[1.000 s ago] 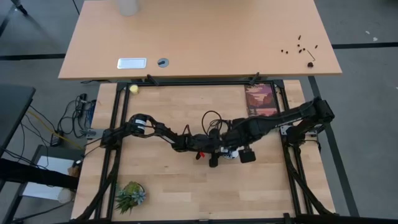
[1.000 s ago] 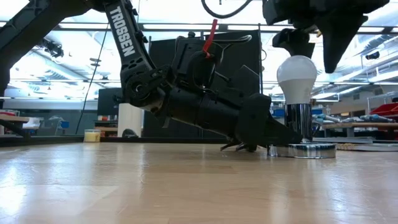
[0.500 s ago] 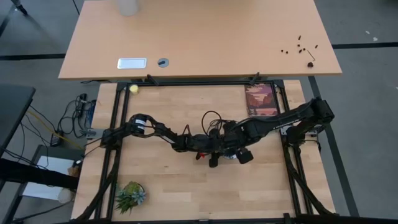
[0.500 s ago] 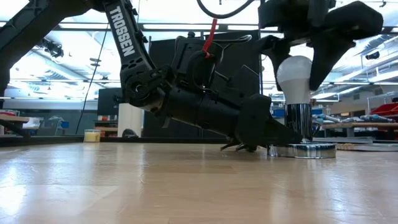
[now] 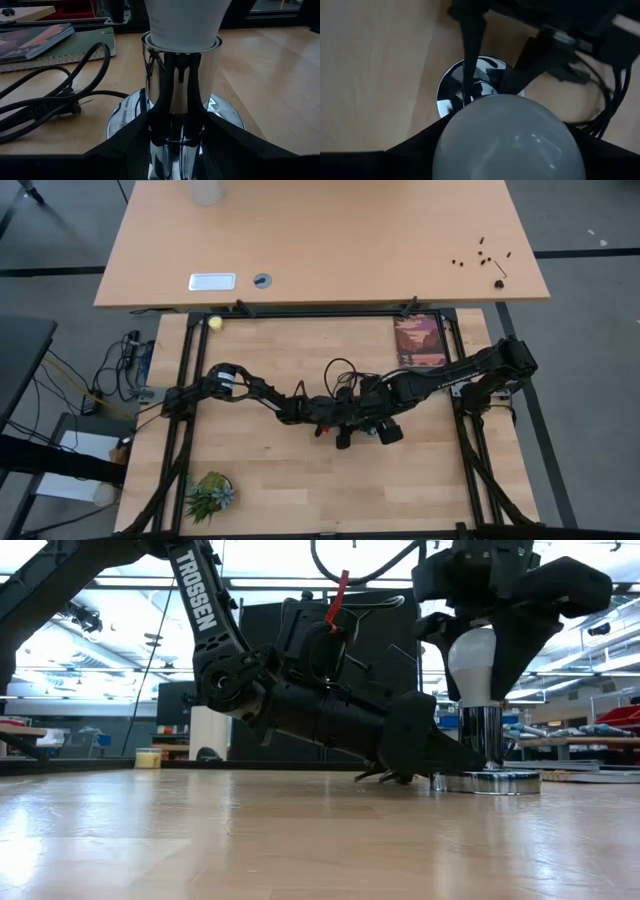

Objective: Screw lightbulb
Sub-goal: Insert the lightbulb into the silver lamp

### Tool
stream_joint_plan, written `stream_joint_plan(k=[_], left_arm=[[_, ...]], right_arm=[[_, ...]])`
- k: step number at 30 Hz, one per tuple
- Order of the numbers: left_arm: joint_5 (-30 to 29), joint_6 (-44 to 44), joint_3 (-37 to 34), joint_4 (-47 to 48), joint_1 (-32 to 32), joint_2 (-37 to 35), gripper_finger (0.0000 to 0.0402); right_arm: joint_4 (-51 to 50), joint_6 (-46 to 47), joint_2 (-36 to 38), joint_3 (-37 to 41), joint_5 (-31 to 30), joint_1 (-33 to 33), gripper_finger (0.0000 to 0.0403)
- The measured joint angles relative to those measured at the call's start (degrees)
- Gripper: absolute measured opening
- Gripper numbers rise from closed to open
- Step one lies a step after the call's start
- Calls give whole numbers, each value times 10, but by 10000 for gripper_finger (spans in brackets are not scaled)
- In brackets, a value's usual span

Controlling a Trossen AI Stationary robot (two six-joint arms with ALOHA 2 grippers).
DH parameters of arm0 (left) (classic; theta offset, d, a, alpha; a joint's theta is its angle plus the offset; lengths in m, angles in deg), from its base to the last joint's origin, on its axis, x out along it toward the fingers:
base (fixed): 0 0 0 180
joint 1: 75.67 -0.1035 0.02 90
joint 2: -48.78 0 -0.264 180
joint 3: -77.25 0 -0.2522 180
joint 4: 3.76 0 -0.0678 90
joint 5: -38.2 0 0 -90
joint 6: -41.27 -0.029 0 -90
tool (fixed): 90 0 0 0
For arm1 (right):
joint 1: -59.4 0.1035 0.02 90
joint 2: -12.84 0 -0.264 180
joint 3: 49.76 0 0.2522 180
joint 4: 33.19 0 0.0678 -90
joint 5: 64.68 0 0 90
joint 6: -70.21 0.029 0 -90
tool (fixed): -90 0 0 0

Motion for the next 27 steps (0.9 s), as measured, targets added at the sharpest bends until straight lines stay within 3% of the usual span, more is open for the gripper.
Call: stream_joint_plan(k=[7, 15, 22, 27], left_arm=[[0, 0, 0, 0, 0, 0, 194], [0, 3, 0, 0, 0, 0, 194], [0, 33, -1, -18, 0, 1, 194], [0, 42, -1, -23, 0, 2, 194]], right_arm=[[-2, 200, 0, 0, 9, -8, 255], [0, 574, 0, 0, 34, -10, 297], [8, 845, 0, 0, 30, -11, 269], [7, 970, 0, 0, 25, -9, 262]])
